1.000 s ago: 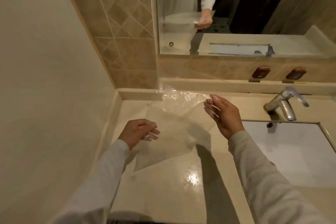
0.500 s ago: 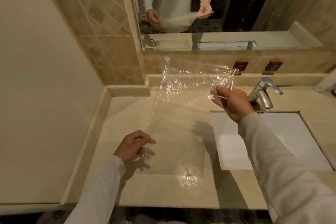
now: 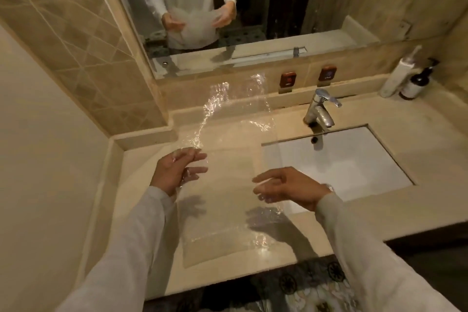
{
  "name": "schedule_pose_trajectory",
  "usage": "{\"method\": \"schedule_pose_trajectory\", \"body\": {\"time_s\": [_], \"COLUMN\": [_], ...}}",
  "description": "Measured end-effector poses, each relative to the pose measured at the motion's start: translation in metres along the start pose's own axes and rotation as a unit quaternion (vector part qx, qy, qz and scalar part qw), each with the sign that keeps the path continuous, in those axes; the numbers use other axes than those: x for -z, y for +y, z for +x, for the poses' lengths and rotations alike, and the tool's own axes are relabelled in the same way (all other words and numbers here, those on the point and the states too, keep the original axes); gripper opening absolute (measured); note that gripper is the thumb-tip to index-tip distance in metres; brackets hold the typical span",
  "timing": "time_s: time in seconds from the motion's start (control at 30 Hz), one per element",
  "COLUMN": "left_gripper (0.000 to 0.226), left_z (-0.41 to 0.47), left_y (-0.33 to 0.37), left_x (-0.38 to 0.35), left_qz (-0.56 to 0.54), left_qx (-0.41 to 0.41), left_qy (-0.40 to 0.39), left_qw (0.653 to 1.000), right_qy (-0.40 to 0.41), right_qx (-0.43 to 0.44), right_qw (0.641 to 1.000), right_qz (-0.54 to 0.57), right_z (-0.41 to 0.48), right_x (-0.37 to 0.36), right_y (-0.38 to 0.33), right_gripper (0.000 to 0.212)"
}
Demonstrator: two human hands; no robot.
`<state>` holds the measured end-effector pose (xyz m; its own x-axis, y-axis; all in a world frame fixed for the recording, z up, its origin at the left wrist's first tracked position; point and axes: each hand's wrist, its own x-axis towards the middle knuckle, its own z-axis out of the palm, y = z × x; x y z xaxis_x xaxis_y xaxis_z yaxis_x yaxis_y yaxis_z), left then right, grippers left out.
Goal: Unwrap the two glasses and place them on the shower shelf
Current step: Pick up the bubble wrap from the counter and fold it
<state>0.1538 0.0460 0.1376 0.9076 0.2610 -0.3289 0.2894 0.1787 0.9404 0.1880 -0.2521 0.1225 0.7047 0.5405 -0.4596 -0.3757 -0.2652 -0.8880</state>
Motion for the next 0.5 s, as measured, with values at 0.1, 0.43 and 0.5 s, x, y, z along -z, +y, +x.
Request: {"method": "schedule_pose_trajectory", "body": {"time_s": [0.1, 0.43, 0.5], "left_gripper": [0.021, 0.015, 0.016], "left_z": [0.019, 0.044, 0.039], "left_y": [0.013, 0.004, -0.004], "left_x": [0.009, -0.042, -0.063], "left_qz": [-0.003, 0.079, 0.096], "left_qx": [-0.016, 0.006, 0.015], "left_qy": [-0.014, -0.231, -0.281], "left_qw": [1.0, 0.97, 0.955], "right_qy": [0.049, 0.167, 0.174], "right_qx": [-0.007, -0.075, -0.095], "right_qw": [0.999, 0.978, 0.973], "right_qz": [-0.012, 0.099, 0.121], "right_z": [-0.027, -0.112, -0.136], "right_x": [-0.013, -0.077, -0.088], "right_y": [0.023, 0.087, 0.105], "right_gripper": [0.023, 0.024, 0.034]}}
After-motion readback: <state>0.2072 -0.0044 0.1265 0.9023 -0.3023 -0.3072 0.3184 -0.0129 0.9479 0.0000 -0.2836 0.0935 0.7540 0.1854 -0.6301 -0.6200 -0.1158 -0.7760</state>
